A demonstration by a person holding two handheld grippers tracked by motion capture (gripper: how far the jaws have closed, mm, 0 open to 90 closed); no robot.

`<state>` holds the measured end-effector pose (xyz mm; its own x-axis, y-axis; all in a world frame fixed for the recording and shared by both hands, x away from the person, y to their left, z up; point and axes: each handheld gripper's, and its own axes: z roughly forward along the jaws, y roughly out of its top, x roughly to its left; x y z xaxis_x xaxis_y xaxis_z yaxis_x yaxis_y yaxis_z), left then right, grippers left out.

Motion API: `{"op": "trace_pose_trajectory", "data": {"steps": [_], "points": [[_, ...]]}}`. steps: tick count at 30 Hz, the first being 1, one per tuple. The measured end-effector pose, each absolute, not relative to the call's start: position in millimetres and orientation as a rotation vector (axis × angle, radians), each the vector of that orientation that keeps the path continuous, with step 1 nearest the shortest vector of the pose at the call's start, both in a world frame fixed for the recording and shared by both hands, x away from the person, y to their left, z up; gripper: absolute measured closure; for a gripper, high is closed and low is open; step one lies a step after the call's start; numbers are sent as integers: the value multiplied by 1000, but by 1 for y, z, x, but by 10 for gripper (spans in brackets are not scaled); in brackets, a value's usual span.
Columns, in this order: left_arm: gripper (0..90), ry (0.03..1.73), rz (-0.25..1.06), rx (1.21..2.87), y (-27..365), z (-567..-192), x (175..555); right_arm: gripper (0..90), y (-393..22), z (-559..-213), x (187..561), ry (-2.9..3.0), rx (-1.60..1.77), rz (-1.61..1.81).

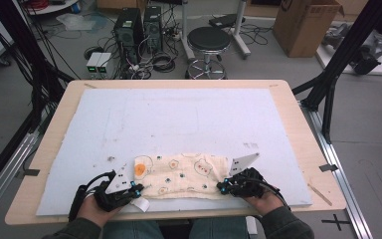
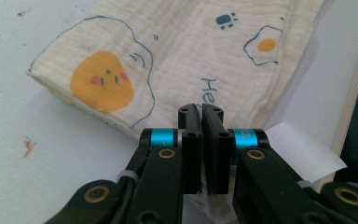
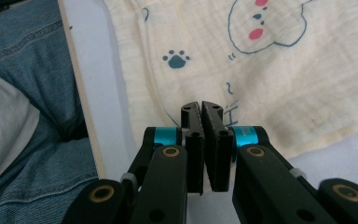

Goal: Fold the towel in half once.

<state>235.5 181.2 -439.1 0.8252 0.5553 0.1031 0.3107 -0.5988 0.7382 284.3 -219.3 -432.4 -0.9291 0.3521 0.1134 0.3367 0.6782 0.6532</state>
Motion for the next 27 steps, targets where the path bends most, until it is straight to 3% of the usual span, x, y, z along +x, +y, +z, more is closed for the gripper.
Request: {"op": "trace_pose_trajectory", "data": {"steps": [13,18,20,22,27], "points": [[877,655,431,2175,188,-430,236,876,-226,-406,286,2786,600,1224],[874,660,409,2192,188,-433,235,827,-224,-417,286,2850,609,1184],[829,665,411,2174,189,-431,234,743,-223,-424,286,2873,614,1171],[723,647,383,2126,192,-427,233,703,-223,-427,283,2867,598,1174],[595,589,317,2126,189,-427,231,645,-214,-429,279,2873,516,1167]]}}
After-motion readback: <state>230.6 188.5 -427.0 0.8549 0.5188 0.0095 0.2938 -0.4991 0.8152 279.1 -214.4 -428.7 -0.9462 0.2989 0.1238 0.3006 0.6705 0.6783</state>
